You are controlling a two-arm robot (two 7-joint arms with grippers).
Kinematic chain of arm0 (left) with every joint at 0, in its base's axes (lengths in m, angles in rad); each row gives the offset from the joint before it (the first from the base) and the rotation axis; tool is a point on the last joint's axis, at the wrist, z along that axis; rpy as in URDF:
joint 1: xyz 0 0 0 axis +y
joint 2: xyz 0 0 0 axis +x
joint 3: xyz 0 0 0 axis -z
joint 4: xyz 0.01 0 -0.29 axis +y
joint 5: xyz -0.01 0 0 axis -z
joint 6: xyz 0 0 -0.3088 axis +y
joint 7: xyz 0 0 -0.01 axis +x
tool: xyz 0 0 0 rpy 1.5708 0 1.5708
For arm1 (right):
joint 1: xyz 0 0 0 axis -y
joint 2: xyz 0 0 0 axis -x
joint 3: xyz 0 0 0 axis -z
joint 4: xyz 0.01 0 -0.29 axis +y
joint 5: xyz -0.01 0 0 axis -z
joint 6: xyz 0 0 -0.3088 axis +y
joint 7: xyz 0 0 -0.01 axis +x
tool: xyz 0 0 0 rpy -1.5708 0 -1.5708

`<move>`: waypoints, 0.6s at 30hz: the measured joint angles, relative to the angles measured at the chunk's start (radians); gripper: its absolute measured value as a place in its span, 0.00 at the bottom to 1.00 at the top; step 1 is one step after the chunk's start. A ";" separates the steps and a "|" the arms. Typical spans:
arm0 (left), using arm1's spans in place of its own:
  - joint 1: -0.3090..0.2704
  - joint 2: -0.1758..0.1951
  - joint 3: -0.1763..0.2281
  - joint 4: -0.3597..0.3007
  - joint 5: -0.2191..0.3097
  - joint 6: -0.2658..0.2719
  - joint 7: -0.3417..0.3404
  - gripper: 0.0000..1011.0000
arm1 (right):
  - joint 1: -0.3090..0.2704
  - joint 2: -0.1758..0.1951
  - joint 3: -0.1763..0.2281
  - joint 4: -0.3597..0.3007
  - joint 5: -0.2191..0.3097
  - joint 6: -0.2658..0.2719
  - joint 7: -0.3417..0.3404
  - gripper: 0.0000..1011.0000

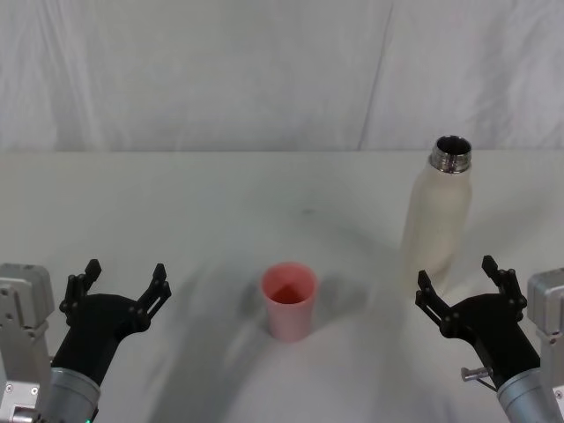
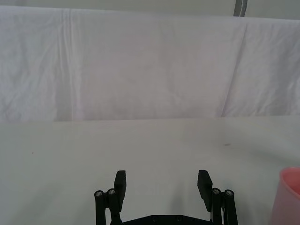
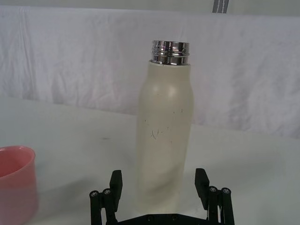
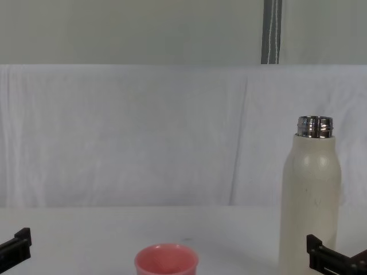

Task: Grasp the thermos with one hand and pour water into the cup lid.

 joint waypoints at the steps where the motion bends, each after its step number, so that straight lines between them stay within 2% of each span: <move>1: 0.000 0.000 0.000 0.000 0.000 0.000 0.000 0.99 | 0.000 0.000 0.000 0.000 0.000 0.000 0.000 0.99; 18: 0.000 0.000 0.000 0.000 0.000 0.000 0.000 0.99 | 0.000 0.000 0.000 0.000 0.000 0.000 0.000 0.99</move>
